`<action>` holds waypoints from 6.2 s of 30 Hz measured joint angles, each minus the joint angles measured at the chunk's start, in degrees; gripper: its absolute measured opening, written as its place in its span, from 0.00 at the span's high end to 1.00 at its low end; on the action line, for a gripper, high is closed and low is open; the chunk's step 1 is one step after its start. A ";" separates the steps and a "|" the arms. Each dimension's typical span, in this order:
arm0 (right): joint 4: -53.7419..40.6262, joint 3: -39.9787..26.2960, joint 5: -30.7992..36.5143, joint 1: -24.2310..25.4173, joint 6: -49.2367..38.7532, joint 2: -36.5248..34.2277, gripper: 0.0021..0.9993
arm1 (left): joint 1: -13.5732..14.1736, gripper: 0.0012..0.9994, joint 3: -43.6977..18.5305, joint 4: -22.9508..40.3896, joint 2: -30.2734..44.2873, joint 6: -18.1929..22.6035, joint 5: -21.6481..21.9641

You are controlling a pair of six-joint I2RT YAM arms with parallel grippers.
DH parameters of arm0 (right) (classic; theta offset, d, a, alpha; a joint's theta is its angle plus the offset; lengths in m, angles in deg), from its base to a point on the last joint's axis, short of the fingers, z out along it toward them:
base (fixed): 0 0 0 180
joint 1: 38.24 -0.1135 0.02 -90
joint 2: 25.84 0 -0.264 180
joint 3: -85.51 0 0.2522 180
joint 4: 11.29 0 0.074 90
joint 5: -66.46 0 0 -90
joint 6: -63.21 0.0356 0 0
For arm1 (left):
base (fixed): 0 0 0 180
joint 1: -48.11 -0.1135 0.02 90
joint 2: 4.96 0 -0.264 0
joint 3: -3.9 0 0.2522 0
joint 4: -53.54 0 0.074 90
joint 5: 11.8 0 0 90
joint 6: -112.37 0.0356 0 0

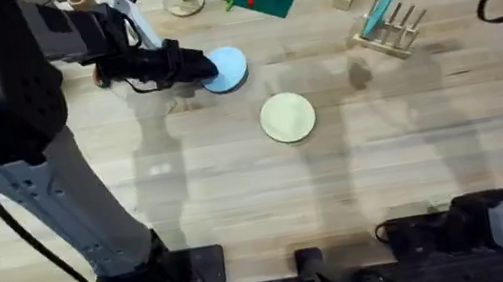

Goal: Pick up the plates from the table one by one and place each into a slot on the dish rack.

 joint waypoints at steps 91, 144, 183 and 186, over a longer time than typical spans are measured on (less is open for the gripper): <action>45.99 -0.58 -16.60 -27.65 33.42 -44.33 0.96 | -0.60 0.96 -0.61 -0.93 3.21 0.00 -6.68; -26.47 -19.01 13.76 -23.54 27.10 -13.47 0.97 | 18.74 0.95 -0.48 28.39 -50.51 -1.13 47.32; -31.89 -33.46 20.63 -5.51 27.72 -21.39 0.97 | 18.75 0.00 -0.48 28.53 -50.80 -2.03 49.62; -31.61 -33.46 20.63 -5.38 27.50 -22.28 0.97 | 18.75 0.00 -0.48 28.53 -50.80 -2.03 49.62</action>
